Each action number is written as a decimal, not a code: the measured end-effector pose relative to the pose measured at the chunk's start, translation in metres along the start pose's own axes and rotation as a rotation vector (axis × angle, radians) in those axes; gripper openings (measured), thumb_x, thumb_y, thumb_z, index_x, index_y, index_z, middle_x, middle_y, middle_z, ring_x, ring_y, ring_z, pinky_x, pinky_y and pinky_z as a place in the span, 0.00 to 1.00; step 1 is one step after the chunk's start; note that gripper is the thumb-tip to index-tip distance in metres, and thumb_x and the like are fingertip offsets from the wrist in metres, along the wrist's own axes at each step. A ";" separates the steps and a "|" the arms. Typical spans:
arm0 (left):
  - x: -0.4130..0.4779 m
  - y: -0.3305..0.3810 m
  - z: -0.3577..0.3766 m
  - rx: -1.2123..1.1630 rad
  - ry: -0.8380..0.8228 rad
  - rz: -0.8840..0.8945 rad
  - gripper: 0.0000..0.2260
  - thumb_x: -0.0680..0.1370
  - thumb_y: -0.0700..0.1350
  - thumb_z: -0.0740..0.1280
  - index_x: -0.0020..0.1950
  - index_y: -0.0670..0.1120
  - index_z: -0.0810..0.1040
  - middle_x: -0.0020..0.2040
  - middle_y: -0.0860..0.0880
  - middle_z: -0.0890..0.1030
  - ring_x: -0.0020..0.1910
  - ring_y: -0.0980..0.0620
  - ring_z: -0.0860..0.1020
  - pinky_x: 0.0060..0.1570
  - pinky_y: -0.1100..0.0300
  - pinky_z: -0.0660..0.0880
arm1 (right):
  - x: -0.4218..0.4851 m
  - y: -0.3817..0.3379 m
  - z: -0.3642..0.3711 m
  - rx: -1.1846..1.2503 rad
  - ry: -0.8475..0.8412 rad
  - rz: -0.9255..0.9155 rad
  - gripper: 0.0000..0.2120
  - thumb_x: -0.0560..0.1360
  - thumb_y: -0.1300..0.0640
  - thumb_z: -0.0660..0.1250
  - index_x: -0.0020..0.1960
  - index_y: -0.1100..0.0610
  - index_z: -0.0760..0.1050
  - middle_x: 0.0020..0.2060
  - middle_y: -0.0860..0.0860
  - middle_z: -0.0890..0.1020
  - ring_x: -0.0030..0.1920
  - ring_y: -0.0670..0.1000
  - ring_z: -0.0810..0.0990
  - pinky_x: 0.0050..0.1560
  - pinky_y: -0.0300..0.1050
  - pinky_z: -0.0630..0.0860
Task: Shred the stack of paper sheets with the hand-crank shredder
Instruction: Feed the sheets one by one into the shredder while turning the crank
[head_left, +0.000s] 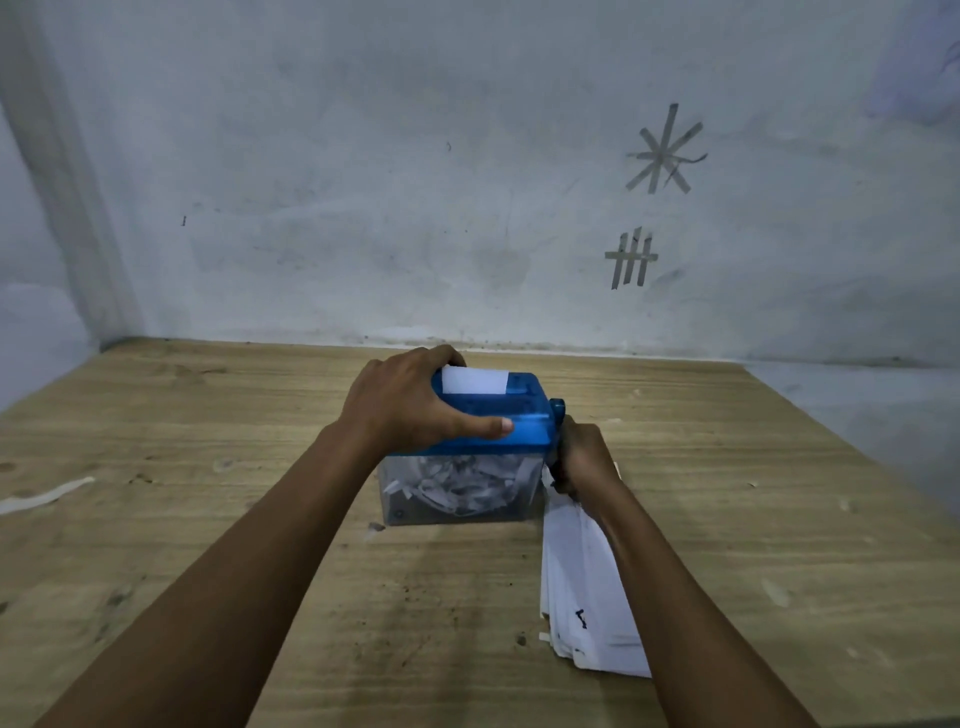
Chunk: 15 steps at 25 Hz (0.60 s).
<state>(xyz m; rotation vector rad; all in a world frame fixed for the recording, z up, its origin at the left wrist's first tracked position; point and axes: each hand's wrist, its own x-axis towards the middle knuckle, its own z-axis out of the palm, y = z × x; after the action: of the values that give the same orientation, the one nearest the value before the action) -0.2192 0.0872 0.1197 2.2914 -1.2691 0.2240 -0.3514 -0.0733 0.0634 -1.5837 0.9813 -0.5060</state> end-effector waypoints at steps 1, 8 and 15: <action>0.004 -0.002 0.000 0.006 -0.008 0.003 0.43 0.55 0.84 0.59 0.59 0.59 0.74 0.49 0.59 0.78 0.45 0.55 0.77 0.48 0.54 0.75 | -0.009 0.002 -0.005 -0.063 0.021 -0.046 0.17 0.82 0.55 0.52 0.37 0.58 0.69 0.27 0.53 0.70 0.24 0.49 0.66 0.27 0.39 0.61; 0.009 -0.010 -0.001 -0.025 -0.077 0.048 0.40 0.54 0.85 0.59 0.53 0.59 0.73 0.44 0.63 0.78 0.42 0.63 0.76 0.50 0.53 0.77 | -0.064 -0.047 -0.020 -0.339 0.468 -0.543 0.29 0.85 0.52 0.52 0.26 0.59 0.66 0.22 0.52 0.71 0.24 0.50 0.69 0.28 0.44 0.62; 0.005 -0.008 -0.004 -0.084 -0.119 0.066 0.40 0.53 0.83 0.62 0.54 0.58 0.75 0.51 0.61 0.80 0.48 0.60 0.78 0.54 0.53 0.75 | 0.033 -0.082 -0.007 -0.175 0.141 -0.229 0.16 0.82 0.53 0.52 0.38 0.57 0.66 0.32 0.54 0.72 0.32 0.54 0.71 0.35 0.44 0.66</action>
<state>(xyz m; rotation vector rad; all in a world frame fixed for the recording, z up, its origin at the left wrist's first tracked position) -0.2095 0.0891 0.1217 2.2226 -1.3876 0.0569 -0.3119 -0.1040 0.1370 -1.8501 0.9754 -0.7142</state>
